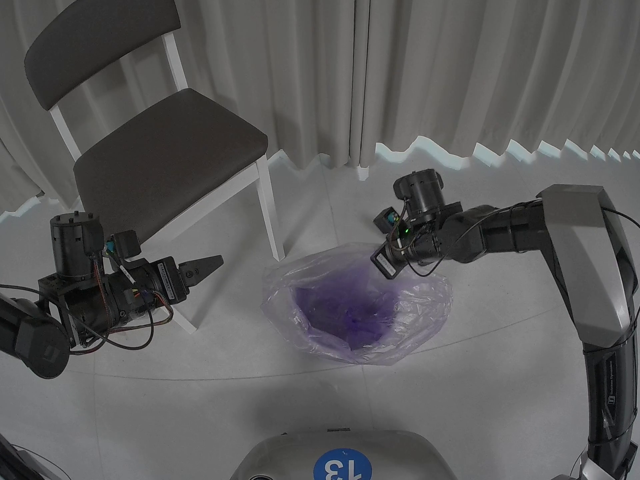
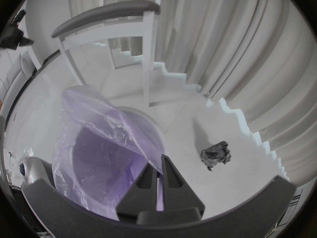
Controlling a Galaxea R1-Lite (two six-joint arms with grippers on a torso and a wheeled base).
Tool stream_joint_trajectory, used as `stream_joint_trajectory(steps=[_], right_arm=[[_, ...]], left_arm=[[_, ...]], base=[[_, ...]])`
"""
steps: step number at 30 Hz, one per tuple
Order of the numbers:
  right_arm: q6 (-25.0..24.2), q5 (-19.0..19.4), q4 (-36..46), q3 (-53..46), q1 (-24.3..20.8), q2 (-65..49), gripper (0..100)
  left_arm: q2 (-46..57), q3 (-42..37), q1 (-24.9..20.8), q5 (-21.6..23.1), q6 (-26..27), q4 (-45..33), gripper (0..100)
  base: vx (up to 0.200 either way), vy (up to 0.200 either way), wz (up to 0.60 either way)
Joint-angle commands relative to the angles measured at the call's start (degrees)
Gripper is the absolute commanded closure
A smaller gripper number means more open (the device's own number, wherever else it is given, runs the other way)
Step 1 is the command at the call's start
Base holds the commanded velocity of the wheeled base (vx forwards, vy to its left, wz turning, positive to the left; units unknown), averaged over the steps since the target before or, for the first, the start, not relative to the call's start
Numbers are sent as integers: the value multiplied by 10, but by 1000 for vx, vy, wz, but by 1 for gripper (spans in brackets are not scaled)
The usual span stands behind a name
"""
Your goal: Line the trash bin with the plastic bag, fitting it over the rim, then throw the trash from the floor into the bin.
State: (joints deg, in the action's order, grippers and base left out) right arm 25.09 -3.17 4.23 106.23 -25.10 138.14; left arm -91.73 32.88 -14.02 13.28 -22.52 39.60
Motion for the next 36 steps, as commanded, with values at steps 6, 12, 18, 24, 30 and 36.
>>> stream_joint_trajectory(steps=[6,12,18,24,30,36], right_arm=[[-1,1,9,72,36,-7,100],[-6,1,2,84,43,-4,100],[-10,1,0,84,36,3,100],[-48,-3,-43,84,5,16,0],[-67,1,-56,84,-6,13,0],[-75,2,-51,84,8,4,0]], left_arm=[[25,-23,-11,-1,1,0,0],[22,-17,-19,-1,1,0,0],[19,-18,-20,0,1,0,0],[21,-23,-19,-1,3,0,0],[23,-24,-20,-2,3,0,0],[23,-23,-22,-2,4,0,0]], base=[[0,0,0],[0,0,0],[0,0,0],[0,0,0],[0,0,0],[0,0,0]])
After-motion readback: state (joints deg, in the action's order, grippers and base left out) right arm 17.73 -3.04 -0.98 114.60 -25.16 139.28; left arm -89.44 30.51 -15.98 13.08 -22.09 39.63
